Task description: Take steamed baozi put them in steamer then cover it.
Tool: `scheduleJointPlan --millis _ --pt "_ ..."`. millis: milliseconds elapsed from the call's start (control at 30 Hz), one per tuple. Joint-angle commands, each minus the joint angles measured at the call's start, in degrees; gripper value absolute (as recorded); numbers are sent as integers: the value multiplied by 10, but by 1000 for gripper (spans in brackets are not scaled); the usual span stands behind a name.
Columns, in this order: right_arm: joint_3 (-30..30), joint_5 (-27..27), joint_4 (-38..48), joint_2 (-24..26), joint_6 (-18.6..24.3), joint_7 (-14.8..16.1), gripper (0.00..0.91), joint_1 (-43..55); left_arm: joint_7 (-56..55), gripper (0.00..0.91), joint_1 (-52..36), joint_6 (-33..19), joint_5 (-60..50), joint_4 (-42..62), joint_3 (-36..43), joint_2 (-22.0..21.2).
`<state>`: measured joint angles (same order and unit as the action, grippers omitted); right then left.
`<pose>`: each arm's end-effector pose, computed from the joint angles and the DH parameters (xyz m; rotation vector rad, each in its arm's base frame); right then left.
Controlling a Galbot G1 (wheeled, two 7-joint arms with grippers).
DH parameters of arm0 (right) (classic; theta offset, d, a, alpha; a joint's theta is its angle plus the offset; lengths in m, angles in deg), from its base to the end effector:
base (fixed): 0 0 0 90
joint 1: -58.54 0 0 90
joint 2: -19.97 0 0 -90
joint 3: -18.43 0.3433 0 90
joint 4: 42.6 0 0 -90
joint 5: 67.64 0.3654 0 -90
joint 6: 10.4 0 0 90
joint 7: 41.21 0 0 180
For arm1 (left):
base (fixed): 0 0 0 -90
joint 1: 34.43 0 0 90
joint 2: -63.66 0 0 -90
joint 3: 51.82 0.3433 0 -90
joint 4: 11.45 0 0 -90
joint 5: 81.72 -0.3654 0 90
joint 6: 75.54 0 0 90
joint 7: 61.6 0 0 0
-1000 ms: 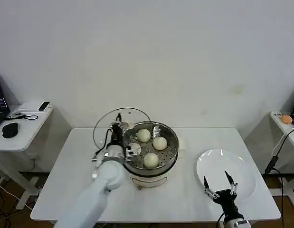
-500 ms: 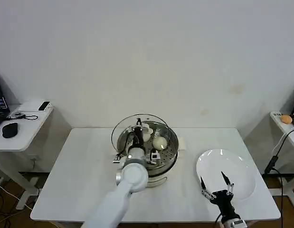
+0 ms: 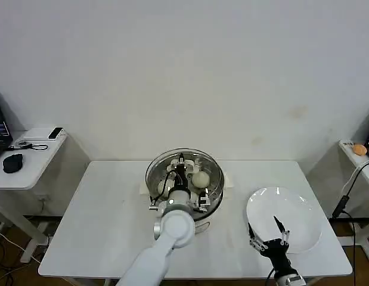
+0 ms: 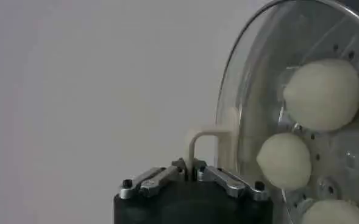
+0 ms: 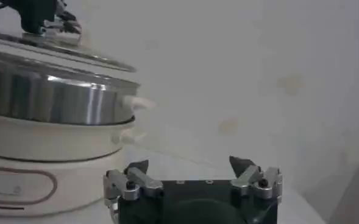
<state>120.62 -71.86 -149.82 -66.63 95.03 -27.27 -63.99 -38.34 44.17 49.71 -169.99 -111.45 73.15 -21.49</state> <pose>0.1638 -0.0875 -0.3777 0.1771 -3.0884 0.3629 0.3476 -0.1818 -0.2322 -0.1057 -2.2277 -2.1452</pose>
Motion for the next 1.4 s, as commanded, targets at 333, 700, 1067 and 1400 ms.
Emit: scheduleJointPlan --millis 333,700,1067,1400 --pt "-7 -3 3 -1 1 0 907 0 10 0 9 0 -21 1 4 -10" --pt "-13 0 4 -2 0 0 907 -1 7 0 10 -1 -24 11 9 -14" --pt "-15 0 6 -1 2 0 907 -1 3 0 7 -1 -23 22 6 -19" --pt "-18 -2 6 -1 1 1 907 -2 -14 907 9 -1 -6 21 4 -22"
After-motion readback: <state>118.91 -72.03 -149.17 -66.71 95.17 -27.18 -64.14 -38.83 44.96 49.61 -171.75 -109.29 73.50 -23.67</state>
